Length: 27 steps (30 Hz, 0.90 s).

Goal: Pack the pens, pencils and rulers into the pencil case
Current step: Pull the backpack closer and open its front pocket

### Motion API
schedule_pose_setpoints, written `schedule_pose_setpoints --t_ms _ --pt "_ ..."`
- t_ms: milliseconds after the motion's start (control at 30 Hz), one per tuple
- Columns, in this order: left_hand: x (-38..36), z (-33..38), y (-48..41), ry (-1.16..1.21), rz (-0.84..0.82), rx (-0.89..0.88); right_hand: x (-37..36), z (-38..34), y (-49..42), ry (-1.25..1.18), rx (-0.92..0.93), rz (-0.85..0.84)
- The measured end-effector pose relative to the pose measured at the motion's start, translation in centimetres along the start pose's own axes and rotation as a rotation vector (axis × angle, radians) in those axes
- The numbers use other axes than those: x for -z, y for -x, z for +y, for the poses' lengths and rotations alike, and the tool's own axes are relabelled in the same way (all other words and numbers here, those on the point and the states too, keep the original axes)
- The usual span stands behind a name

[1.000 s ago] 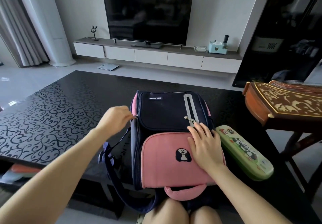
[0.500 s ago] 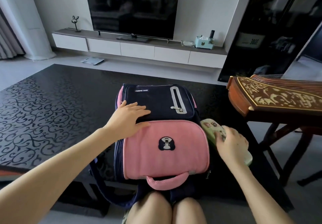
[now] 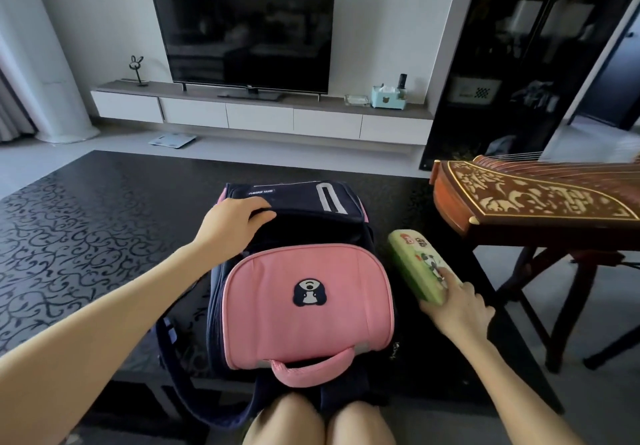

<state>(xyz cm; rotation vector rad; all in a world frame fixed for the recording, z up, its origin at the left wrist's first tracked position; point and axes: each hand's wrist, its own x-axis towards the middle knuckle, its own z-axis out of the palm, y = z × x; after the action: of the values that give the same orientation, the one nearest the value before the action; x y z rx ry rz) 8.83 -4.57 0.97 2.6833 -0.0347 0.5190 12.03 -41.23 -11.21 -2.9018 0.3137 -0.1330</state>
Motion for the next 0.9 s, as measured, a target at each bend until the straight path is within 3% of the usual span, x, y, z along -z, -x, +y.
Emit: schedule_pose_setpoints --t_ms 67,167,300,400,667,900 --pt "0.6 0.5 -1.1 0.066 0.029 0.053 1.9 0.2 0.9 -0.146 0.083 0.179" --pt "1.5 1.3 -2.9 0.117 0.044 0.105 5.2 0.6 2.2 -0.294 0.450 0.371" --pt "2.3 1.9 -3.9 0.207 0.022 0.179 9.3 -2.6 4.4 -0.132 0.804 0.337" --pt "2.3 1.9 -3.5 0.295 0.007 0.198 9.4 -7.1 4.9 0.041 0.956 0.338" --pt "2.8 1.7 -2.3 0.385 0.036 0.174 7.6 -16.8 2.5 -0.078 1.079 0.336" --pt "1.5 1.6 -1.5 0.160 -0.011 0.032 4.8 -16.0 3.1 -0.222 0.705 0.585"
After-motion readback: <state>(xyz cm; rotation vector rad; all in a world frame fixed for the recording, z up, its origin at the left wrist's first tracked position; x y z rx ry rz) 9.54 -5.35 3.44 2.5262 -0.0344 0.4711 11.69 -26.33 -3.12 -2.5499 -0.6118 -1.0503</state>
